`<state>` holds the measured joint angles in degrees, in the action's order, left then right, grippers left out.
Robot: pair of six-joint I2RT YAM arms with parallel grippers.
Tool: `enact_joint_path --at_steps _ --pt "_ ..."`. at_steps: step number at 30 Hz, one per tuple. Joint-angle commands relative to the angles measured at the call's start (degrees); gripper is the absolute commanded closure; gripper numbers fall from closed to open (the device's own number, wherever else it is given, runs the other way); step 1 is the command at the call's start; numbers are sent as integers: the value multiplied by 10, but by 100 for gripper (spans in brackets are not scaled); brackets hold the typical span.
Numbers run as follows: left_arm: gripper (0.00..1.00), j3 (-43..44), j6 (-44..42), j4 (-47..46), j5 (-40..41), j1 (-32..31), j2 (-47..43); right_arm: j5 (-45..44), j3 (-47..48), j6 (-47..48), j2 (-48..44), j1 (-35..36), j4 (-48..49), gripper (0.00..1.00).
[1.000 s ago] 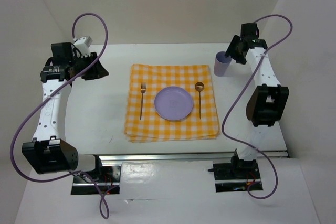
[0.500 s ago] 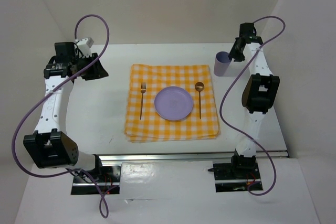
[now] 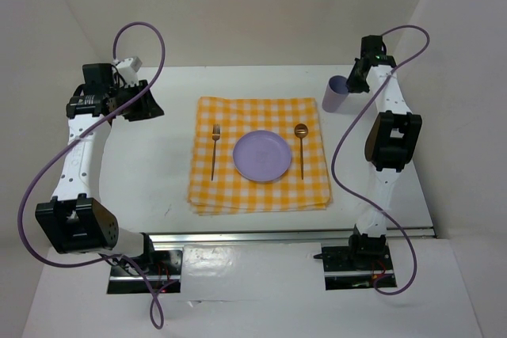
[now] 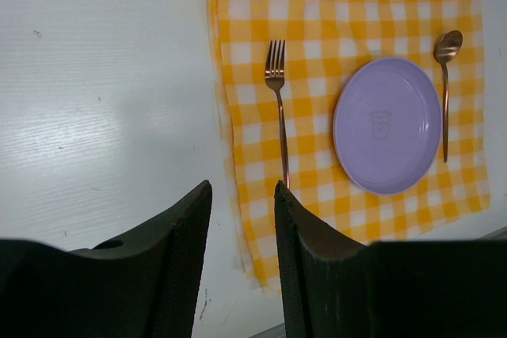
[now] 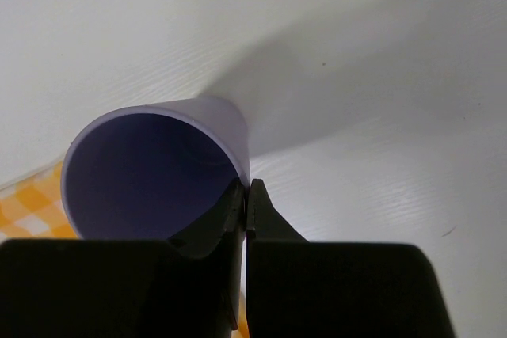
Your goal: Set the dinner table for one person
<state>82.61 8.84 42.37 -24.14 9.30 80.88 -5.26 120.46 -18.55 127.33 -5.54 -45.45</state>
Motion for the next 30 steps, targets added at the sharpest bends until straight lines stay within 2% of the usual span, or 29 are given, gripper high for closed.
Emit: enact_joint_path --at_steps 1,7,10,14,17,24,30 --pt "55 -1 -15 -11 -21 4 -4 -32 15 15 -38 16 -12 100" --pt "55 -1 -15 -11 -21 4 -4 -177 27 59 -111 133 -6 100" --pt "55 -1 -15 -11 -26 4 -9 -216 28 64 -136 188 -6 100" --pt "55 -6 -15 -11 -26 4 -9 -158 -36 64 -147 202 20 100" --pt "55 -6 -15 -11 -26 4 -14 -129 -17 44 -103 207 -21 100" --pt "55 -17 -15 -11 -31 4 -25 -86 -29 44 -79 218 4 100" --pt "55 -17 -15 -11 -31 4 -25 -63 -2 33 -49 218 -3 100"
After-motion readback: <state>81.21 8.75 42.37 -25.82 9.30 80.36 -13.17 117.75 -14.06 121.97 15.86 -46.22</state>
